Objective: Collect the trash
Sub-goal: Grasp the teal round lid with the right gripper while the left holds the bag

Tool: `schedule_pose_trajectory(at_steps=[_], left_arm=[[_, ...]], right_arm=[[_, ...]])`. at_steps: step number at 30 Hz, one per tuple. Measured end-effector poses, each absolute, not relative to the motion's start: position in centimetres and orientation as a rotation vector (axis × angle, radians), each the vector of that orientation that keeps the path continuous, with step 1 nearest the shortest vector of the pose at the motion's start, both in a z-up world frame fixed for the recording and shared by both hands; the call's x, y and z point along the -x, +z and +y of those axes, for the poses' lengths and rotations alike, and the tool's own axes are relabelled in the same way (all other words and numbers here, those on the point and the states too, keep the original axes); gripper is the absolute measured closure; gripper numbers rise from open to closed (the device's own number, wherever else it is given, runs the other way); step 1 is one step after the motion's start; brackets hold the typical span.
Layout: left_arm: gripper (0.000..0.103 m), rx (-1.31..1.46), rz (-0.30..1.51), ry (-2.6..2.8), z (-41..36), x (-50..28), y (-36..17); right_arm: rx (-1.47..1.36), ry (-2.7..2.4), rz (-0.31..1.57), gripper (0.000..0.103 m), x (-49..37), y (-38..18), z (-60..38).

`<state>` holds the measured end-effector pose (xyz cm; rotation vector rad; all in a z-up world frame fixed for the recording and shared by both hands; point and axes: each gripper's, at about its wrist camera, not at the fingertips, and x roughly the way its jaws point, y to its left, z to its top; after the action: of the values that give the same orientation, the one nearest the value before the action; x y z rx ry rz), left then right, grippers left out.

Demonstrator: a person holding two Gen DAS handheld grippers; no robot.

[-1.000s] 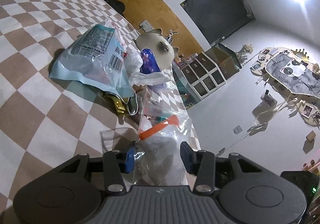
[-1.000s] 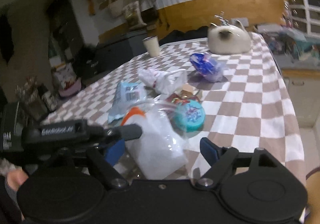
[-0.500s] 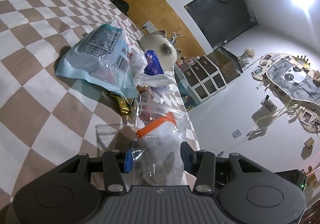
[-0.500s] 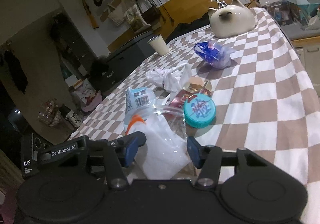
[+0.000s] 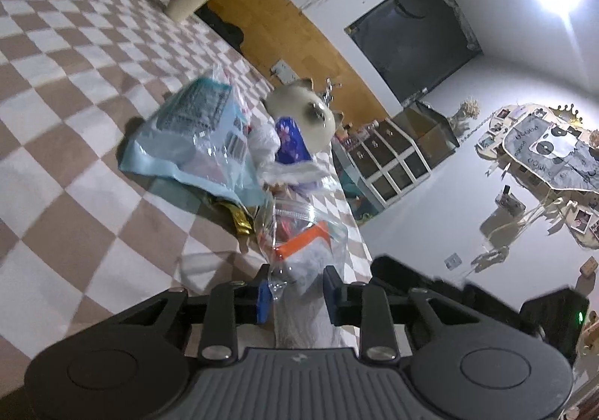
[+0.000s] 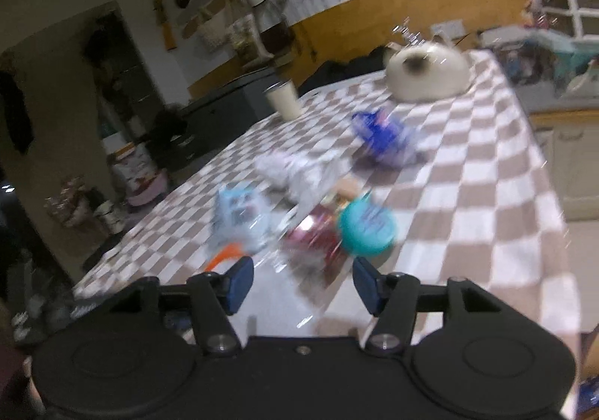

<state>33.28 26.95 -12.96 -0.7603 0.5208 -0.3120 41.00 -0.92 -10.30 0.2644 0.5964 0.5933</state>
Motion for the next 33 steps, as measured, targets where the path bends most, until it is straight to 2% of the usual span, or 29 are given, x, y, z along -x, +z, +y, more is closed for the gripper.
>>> schedule_pose_trajectory(at_steps=[6,11,12,14,15,25,33], left_arm=[[0.075,0.752,0.461,-0.273,27.6,-32.3,-12.4],[0.075,0.746,0.454,-0.267,27.8,-32.2,-12.2],[0.075,0.744,0.454,-0.267,27.9,-32.2,-12.2],[0.075,0.737,0.455,-0.266,27.8,-32.1,-12.2],[0.076,0.732,0.456,-0.266,27.7,-32.1,-12.2],[0.077,0.669,0.429,-0.231,26.3,-30.6,-10.5],[0.077,0.472,0.403,-0.168,22.9,-28.4,-7.0]], right_arm=[[-0.192,0.479,0.601,0.039,-44.5,-9.7,0.2],[-0.162,0.455,0.67,0.037,-47.5,-11.4,1.5],[-0.166,0.453,0.686,0.04,-47.9,-11.9,1.5],[-0.2,0.472,0.729,0.052,-48.6,-12.9,1.3],[-0.233,0.487,0.727,0.053,-48.6,-13.0,1.0],[-0.169,0.481,0.676,0.053,-42.9,-10.7,-0.4],[-0.114,0.479,0.611,0.053,-38.3,-8.6,-1.6]])
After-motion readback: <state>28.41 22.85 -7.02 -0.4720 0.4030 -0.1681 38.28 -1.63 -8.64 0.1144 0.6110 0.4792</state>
